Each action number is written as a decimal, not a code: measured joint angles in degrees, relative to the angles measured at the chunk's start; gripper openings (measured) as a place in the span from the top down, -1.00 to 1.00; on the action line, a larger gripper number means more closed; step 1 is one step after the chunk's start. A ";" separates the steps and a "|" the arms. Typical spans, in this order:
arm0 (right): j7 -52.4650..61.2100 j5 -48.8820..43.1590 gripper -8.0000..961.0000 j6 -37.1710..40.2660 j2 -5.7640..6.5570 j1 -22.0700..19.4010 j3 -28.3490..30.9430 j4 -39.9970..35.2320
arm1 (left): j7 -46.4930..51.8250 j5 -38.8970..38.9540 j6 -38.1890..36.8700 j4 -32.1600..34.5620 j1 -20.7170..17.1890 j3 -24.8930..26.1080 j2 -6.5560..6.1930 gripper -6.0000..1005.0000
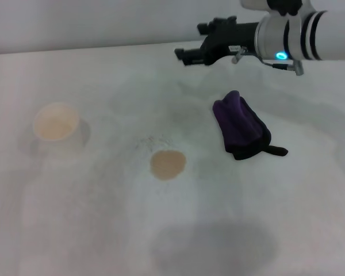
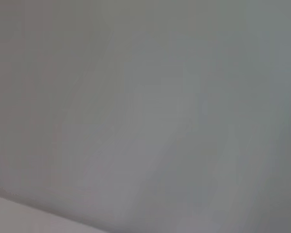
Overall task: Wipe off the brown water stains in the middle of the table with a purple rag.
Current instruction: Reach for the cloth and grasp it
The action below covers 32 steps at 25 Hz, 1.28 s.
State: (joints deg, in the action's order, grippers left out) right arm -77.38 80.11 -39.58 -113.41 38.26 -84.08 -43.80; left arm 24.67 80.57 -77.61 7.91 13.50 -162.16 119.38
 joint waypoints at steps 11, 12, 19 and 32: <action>24.33 -36.08 -0.79 -20.38 -1.91 -8.44 7.26 -20.14 | 3.86 2.82 3.58 2.63 2.21 -0.05 0.12 -0.77; 25.00 -36.54 -0.79 -20.96 -1.92 -9.58 6.38 -21.58 | 4.54 2.95 4.30 2.76 2.61 -0.08 0.07 -0.77; 27.66 -39.93 -0.77 -21.17 -1.95 -11.41 4.58 -20.58 | 6.15 3.55 7.04 2.43 4.19 0.01 -0.05 -0.77; 28.04 -39.04 -0.69 -17.44 -2.35 -7.68 1.89 -14.14 | 6.22 4.07 7.22 2.26 4.81 0.01 -0.12 -0.77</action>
State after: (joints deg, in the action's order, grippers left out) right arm -49.34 41.07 -57.02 -115.76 30.58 -82.19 -57.94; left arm 30.89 84.64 -70.39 10.17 18.31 -162.16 119.26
